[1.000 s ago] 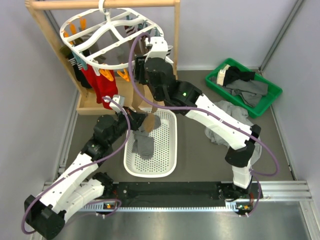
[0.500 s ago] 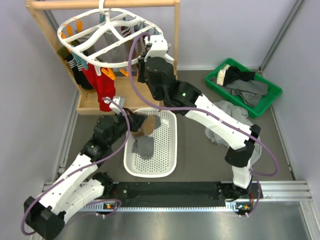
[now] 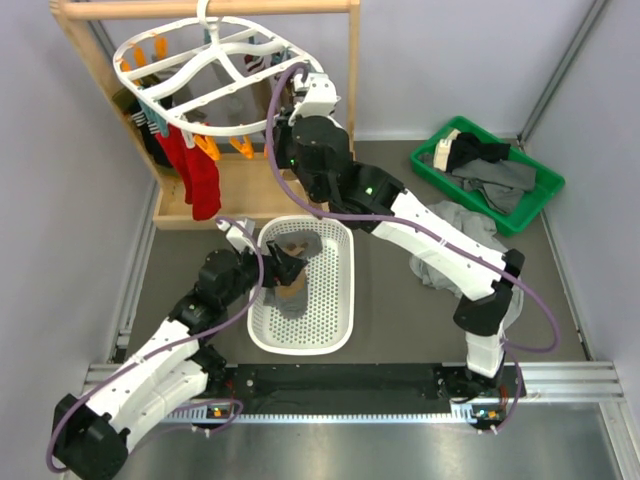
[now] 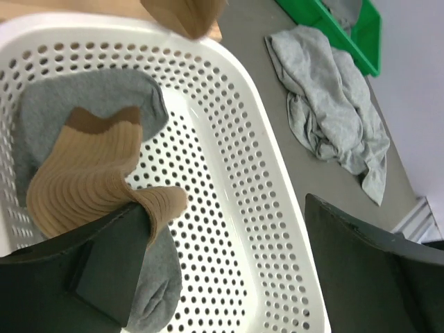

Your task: Remove the socks clipped to the hanger

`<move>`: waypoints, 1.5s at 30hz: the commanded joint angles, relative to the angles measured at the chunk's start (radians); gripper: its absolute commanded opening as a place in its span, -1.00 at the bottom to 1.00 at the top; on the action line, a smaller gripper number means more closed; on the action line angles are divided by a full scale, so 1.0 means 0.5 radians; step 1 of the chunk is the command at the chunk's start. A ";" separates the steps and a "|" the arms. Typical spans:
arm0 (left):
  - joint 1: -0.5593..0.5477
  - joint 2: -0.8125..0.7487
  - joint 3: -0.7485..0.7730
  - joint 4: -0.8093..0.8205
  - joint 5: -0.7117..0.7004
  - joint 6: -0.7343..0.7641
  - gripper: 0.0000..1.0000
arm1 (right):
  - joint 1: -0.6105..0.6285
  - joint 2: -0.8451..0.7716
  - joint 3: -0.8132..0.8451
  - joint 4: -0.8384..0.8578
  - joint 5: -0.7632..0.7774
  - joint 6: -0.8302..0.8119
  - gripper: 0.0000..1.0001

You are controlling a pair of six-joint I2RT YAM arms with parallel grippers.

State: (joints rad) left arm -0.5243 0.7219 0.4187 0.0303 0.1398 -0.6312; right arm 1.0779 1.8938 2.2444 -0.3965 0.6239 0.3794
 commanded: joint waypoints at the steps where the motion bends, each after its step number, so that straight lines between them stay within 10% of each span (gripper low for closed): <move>1: -0.001 0.016 0.141 0.188 -0.181 0.120 0.92 | 0.026 -0.164 0.012 0.081 -0.097 0.122 -1.00; 13: 0.002 0.286 0.402 0.369 -0.289 0.054 0.90 | 0.023 -0.198 0.006 0.072 -0.125 0.168 -1.00; 21: 0.002 0.394 0.779 -0.961 -0.243 -0.388 0.89 | 0.026 -0.186 0.036 0.060 -0.125 0.171 -1.00; 34: -0.001 0.458 1.068 -1.481 -0.102 -0.848 0.98 | 0.023 -0.207 0.000 0.035 -0.137 0.205 -1.00; 45: 0.003 0.608 1.417 -2.248 -0.577 -1.259 0.92 | 0.026 -0.247 -0.053 0.057 -0.134 0.229 -1.00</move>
State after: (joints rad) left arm -0.5243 1.0100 1.0508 -0.9257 -0.0540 -1.1316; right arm 1.0779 1.8301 2.2177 -0.3889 0.5697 0.4774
